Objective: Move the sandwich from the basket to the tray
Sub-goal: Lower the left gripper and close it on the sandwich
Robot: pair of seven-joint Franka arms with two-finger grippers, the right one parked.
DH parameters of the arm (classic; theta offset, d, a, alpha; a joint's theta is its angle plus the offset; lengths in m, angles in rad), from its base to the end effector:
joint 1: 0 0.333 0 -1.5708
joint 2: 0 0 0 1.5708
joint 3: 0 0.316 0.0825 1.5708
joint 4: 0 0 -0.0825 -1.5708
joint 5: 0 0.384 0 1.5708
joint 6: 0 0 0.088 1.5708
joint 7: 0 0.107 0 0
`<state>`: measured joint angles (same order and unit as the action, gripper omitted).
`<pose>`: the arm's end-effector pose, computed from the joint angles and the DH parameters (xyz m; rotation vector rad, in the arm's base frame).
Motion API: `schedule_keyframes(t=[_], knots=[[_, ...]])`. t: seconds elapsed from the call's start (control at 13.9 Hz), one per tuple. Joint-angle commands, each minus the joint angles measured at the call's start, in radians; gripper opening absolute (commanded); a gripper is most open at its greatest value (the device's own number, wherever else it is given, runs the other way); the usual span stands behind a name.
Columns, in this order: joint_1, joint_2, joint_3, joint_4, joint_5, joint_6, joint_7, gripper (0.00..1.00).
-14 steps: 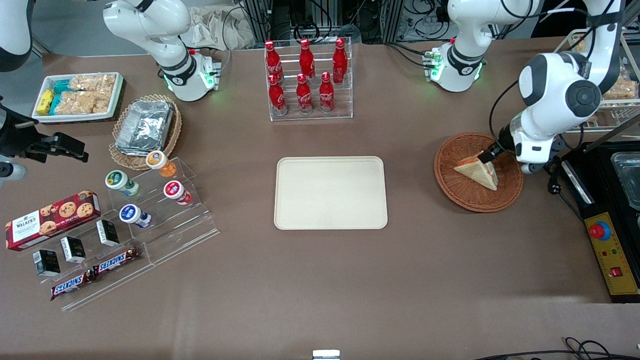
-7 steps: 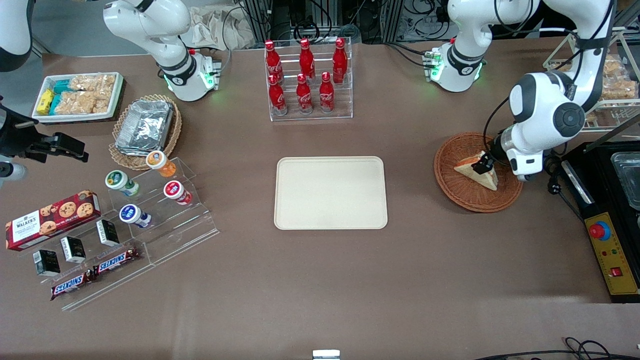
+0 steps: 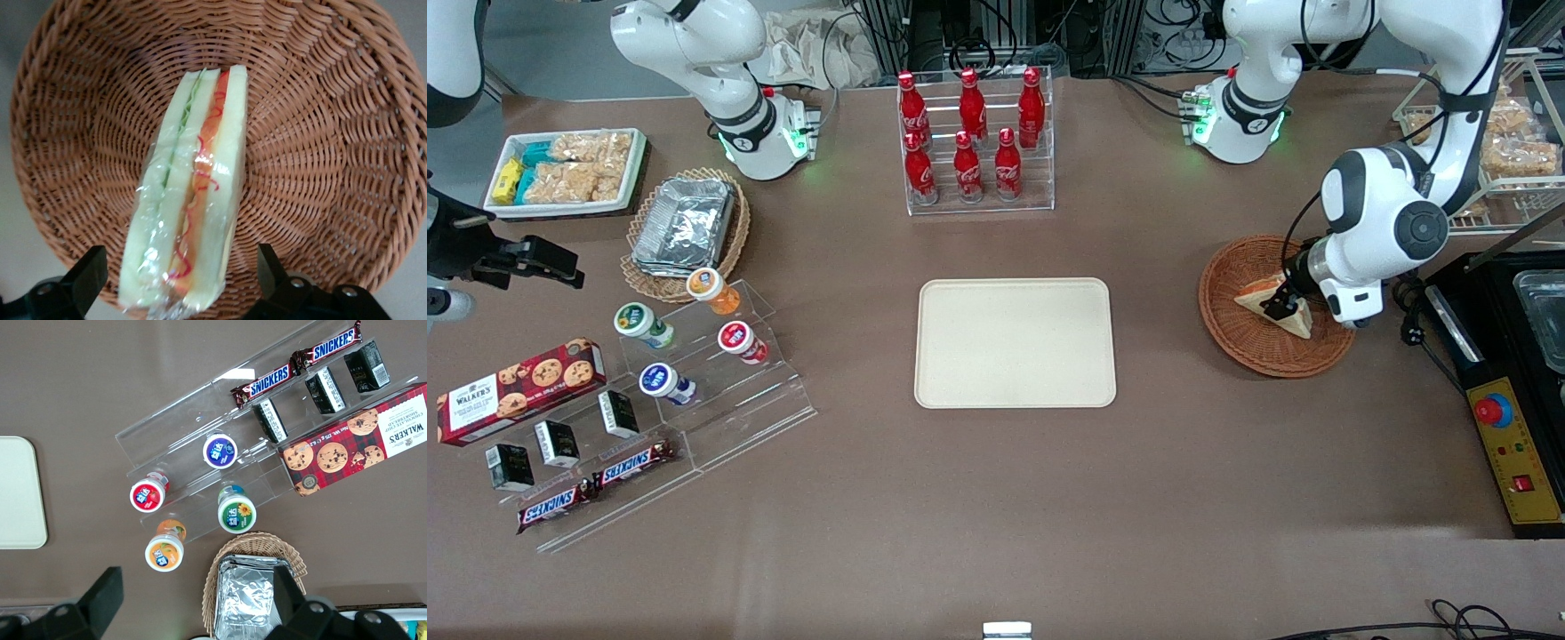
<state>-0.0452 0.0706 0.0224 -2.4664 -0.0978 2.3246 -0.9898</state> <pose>0.4541 -0.0120 0.2503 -2.6676 -1.5303 0.3331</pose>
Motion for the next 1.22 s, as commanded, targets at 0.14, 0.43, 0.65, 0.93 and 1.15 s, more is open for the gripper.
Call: schedule_keyframes(t=[0.14, 0.43, 0.65, 0.93, 1.15], knots=[[0.013, 0.041, 0.001, -0.025, -0.016, 0.070, -0.023, 1.00], [0.019, 0.044, 0.001, -0.029, -0.016, 0.081, -0.024, 0.77], [0.019, 0.044, 0.001, -0.020, -0.016, 0.079, -0.056, 0.27], [0.016, 0.018, -0.002, -0.009, -0.013, 0.055, -0.059, 0.24], [0.011, -0.026, -0.006, 0.030, -0.005, -0.039, -0.046, 0.25]])
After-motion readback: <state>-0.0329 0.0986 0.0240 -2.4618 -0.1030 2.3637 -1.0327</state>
